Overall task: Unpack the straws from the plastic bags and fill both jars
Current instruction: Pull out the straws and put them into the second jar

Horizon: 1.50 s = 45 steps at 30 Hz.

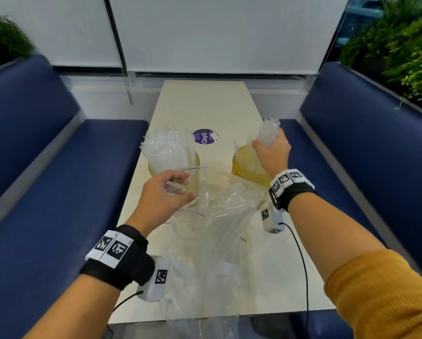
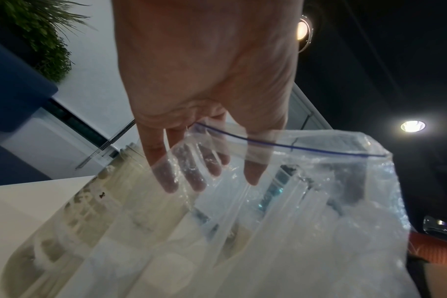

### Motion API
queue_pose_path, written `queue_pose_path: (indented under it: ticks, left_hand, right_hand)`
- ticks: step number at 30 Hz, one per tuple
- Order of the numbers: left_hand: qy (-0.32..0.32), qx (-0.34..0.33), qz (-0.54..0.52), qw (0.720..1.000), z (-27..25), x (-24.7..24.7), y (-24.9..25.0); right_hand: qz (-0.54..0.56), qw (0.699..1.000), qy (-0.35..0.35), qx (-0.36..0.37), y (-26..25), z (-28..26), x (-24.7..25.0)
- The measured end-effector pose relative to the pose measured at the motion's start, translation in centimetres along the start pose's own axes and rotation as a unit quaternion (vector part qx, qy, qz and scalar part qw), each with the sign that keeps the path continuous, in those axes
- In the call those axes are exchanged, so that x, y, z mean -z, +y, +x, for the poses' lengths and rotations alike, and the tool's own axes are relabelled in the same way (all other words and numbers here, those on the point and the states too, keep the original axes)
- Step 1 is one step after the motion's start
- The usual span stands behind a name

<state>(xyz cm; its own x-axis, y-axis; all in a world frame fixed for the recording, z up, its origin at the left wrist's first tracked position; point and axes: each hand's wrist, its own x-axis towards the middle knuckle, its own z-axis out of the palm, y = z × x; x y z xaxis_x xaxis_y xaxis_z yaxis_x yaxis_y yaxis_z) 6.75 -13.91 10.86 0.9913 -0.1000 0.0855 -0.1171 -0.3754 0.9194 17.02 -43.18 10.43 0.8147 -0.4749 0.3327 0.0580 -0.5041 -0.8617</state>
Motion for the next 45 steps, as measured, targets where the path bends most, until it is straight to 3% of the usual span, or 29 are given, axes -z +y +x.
queue_pose_path:
  ticks: [3, 9, 14, 18, 20, 22, 24, 25, 27, 30, 32, 33, 35, 39, 42, 45]
  left_hand:
    - [0.001, 0.002, 0.006, 1.0, 0.0, 0.0, 0.0]
    - [0.0, 0.002, 0.007, 1.0, 0.0, 0.0, 0.0]
    - [0.0, 0.002, 0.004, 1.0, -0.1, 0.3, 0.1]
    - [-0.002, 0.002, 0.007, 1.0, 0.0, 0.5, 0.0]
    - [-0.004, -0.001, 0.009, 1.0, 0.1, 0.6, 0.1]
    - [-0.004, -0.003, 0.01, 1.0, 0.2, 0.5, 0.2]
    - [-0.005, -0.005, 0.008, 1.0, 0.2, 0.4, 0.2]
    - [-0.007, -0.006, 0.008, 1.0, 0.2, 0.4, 0.2]
    - [-0.014, -0.01, 0.01, 1.0, 0.2, 0.2, 0.4]
    - [-0.021, -0.011, 0.005, 1.0, 0.0, 0.0, 0.6]
    - [-0.025, -0.011, -0.008, 1.0, -0.1, -0.3, 0.7]
    - [-0.028, -0.012, -0.014, 0.999, -0.1, -0.4, 0.8]
    - [-0.039, -0.013, -0.031, 0.999, -0.2, -0.6, 1.0]
    - [-0.053, -0.032, -0.045, 0.997, -0.3, -0.8, 1.1]
    - [-0.047, -0.016, -0.045, 0.998, -0.5, -0.6, 0.8]
    - [-0.043, -0.02, -0.042, 0.998, -0.8, -0.1, 1.0]
  right_hand:
    - [0.003, 1.0, -0.018, -0.009, 0.4, -0.5, -0.2]
    - [0.063, 0.993, 0.053, 0.082, -0.9, 0.4, 0.5]
    - [-0.127, 0.98, 0.05, 0.145, 1.7, -0.5, 0.5]
    - [-0.172, 0.959, 0.101, 0.202, 0.6, 0.5, 1.1]
    - [-0.21, 0.947, 0.062, 0.235, -0.7, 1.6, 1.5]
    - [-0.264, 0.93, -0.044, 0.251, -1.4, 2.2, 1.5]
    - [-0.348, 0.892, -0.164, 0.236, -1.3, 1.7, 1.4]
    - [-0.399, 0.868, -0.189, 0.228, -1.0, 1.4, 1.4]
    - [-0.463, 0.843, -0.149, 0.227, -1.0, 1.2, 1.3]
    - [-0.378, 0.888, -0.064, 0.255, -5.1, 0.4, 1.9]
    - [-0.265, 0.915, -0.108, 0.285, -9.7, -1.3, 2.6]
    - [-0.232, 0.912, -0.157, 0.301, -11.9, -2.5, 2.8]
    - [-0.207, 0.877, -0.285, 0.327, -14.9, -5.5, 2.9]
    - [-0.3, 0.753, -0.497, 0.31, -15.3, -11.0, 1.3]
    - [-0.369, 0.695, -0.556, 0.268, -13.9, -12.7, 0.7]
    - [-0.462, 0.657, -0.553, 0.222, -13.1, -12.3, 1.5]
